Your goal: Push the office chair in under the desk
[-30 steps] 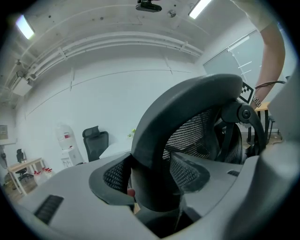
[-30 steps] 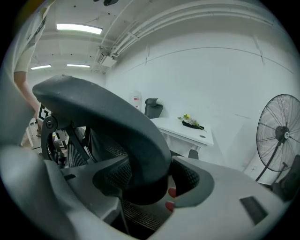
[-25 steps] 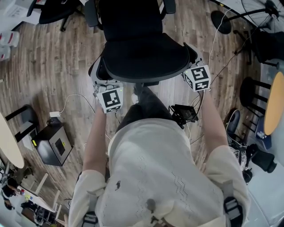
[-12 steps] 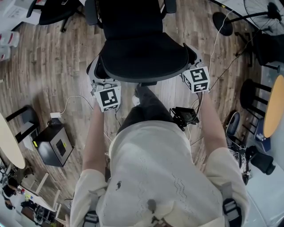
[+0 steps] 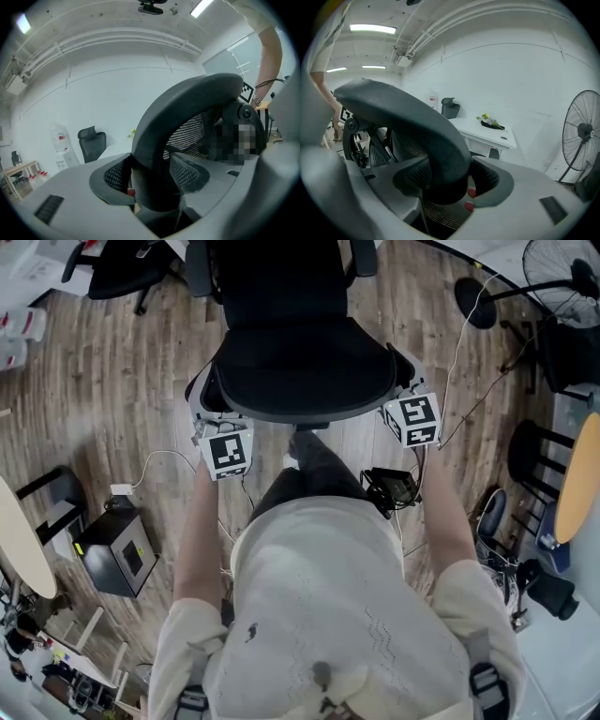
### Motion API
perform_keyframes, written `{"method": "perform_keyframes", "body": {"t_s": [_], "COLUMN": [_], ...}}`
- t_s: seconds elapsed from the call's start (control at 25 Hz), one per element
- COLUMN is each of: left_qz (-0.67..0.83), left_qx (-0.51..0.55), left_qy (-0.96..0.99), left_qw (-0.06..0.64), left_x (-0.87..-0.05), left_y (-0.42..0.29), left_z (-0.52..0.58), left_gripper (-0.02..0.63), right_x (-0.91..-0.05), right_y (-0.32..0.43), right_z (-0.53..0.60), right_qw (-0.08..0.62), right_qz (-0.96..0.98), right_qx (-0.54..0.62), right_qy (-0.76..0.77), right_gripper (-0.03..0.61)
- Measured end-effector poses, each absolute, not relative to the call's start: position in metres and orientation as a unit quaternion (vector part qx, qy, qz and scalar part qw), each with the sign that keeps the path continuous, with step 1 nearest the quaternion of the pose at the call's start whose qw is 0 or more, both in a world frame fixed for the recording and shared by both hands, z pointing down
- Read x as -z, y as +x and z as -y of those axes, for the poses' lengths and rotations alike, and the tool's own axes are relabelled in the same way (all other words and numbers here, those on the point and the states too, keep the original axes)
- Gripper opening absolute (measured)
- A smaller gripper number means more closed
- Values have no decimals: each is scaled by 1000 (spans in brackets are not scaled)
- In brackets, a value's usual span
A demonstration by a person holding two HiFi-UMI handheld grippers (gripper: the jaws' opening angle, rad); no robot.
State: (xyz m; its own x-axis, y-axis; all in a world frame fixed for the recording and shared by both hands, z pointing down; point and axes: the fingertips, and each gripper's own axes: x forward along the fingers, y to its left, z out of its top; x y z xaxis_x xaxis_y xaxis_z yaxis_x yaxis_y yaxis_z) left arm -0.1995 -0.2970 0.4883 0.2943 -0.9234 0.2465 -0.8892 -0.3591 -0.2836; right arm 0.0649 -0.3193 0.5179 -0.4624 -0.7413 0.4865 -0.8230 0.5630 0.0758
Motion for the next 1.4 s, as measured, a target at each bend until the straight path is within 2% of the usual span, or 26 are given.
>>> {"method": "perform_keyframes", "body": {"t_s": [0.8, 1.4], "left_qz": [-557, -536], "left_qx": [190, 188], "left_qy": [-808, -821], "left_qw": [39, 50], "left_x": [-488, -486], "left_y": [-215, -261], "left_z": [361, 391], "left_gripper": [278, 276], "right_x": [-517, -513], "right_y": [50, 5], "right_z": [374, 390], "right_qw": [234, 233], "right_qz": [853, 840], "right_qx": [-102, -107], "right_qy": [455, 479], "right_gripper": [265, 265]}}
